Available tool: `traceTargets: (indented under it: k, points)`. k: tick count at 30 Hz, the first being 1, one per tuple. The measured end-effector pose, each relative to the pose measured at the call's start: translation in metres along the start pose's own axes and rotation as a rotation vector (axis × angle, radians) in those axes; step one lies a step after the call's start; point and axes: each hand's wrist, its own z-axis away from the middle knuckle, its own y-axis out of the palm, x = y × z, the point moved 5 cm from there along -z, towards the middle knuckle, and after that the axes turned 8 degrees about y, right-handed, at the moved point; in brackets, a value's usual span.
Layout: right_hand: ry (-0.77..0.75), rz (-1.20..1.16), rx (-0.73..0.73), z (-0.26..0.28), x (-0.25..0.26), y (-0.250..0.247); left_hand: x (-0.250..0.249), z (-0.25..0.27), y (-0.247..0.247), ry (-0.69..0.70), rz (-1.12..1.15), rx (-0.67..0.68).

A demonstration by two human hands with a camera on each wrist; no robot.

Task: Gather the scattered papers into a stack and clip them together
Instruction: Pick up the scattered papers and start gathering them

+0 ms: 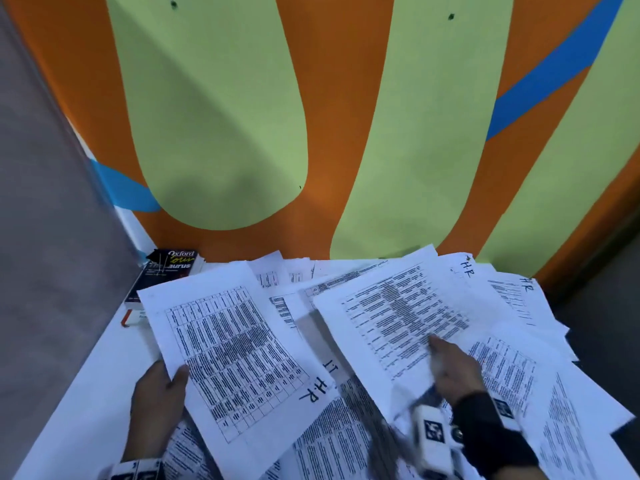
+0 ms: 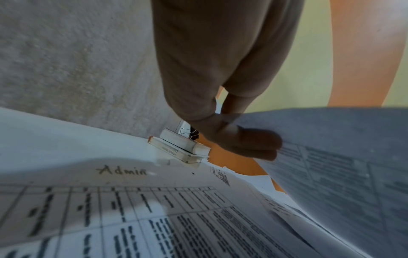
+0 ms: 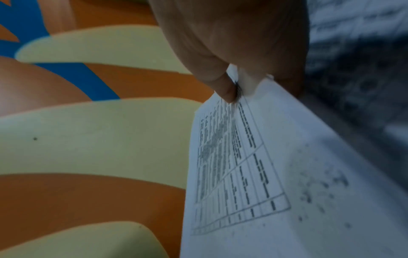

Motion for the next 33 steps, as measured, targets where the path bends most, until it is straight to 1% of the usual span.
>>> traceTargets:
  k: [1, 3, 8, 9, 10, 11, 12, 14, 15, 17, 18, 19, 20, 21, 22, 23, 24, 25, 27, 28, 29, 31, 32, 33]
  points:
    - [0.033, -0.035, -0.014, 0.0, 0.001, 0.012, 0.002, 0.002, -0.001, -0.005, -0.003, 0.01]
    - [0.039, -0.019, -0.048, 0.0, 0.007, 0.028, 0.003, 0.007, -0.002, -0.005, 0.012, 0.028]
    - [0.084, 0.049, -0.141, 0.006, 0.015, 0.036, 0.007, 0.012, 0.0, -0.012, -0.01, 0.042]
    - [0.068, 0.059, -0.178, 0.005, 0.016, 0.034, 0.006, 0.011, 0.001, -0.009, -0.013, 0.047]
    - [0.019, 0.053, -0.217, 0.006, 0.021, 0.032, 0.003, 0.011, 0.001, -0.002, -0.016, 0.05]
    - [-0.072, 0.046, -0.254, 0.01, 0.029, 0.031, 0.001, 0.011, 0.001, 0.005, -0.015, 0.051]
    - [-0.191, 0.058, -0.276, 0.019, 0.04, 0.027, -0.002, 0.011, 0.001, 0.022, -0.023, 0.053]
    - [-0.431, 0.141, -0.266, 0.047, 0.069, 0.02, -0.007, 0.011, 0.001, 0.081, -0.046, 0.057]
    - [-0.539, 0.178, -0.235, 0.062, 0.086, 0.015, -0.009, 0.011, 0.002, 0.104, -0.043, 0.057]
    - [-0.729, 0.115, -0.092, 0.092, 0.116, 0.004, -0.015, 0.009, 0.004, 0.124, -0.016, 0.075]
    - [-0.762, 0.045, 0.004, 0.104, 0.13, -0.003, -0.018, 0.008, 0.007, 0.141, -0.005, 0.077]
    - [-0.724, -0.04, 0.13, 0.107, 0.14, -0.008, -0.023, 0.007, 0.009, 0.151, 0.006, 0.083]
    - [-0.616, -0.141, 0.321, 0.106, 0.146, -0.011, -0.027, 0.005, 0.013, 0.159, 0.025, 0.093]
    - [-0.49, -0.253, 0.545, 0.11, 0.147, -0.012, -0.033, 0.004, 0.018, 0.163, 0.054, 0.108]
    - [-0.442, -0.328, 0.708, 0.116, 0.149, -0.013, -0.038, 0.004, 0.022, 0.167, 0.082, 0.128]
    - [-0.435, -0.356, 0.733, 0.115, 0.153, -0.021, -0.044, 0.003, 0.028, 0.176, 0.097, 0.152]
    - [-0.383, -0.403, 0.865, 0.105, 0.148, -0.021, -0.046, 0.002, 0.035, 0.186, 0.111, 0.175]
    - [-0.348, -0.416, 0.959, 0.096, 0.143, -0.018, -0.048, 0.002, 0.042, 0.177, 0.129, 0.202]
    - [-0.312, -0.397, 1.023, 0.084, 0.128, -0.003, -0.048, 0.0, 0.056, 0.129, 0.183, 0.248]
    - [-0.241, -0.333, 1.01, 0.077, 0.111, 0.009, -0.048, 0.001, 0.063, 0.097, 0.214, 0.274]
    - [-0.166, -0.245, 0.918, 0.066, 0.095, 0.013, -0.049, 0.003, 0.069, 0.078, 0.247, 0.299]
    - [-0.207, 0.054, 0.727, 0.047, 0.066, 0.02, -0.047, 0.007, 0.081, 0.04, 0.302, 0.358]
    - [-0.228, 0.196, 0.673, 0.042, 0.053, 0.024, -0.048, 0.011, 0.087, 0.029, 0.324, 0.392]
    - [-0.237, 0.296, 0.657, 0.04, 0.043, 0.027, -0.049, 0.014, 0.092, 0.025, 0.348, 0.425]
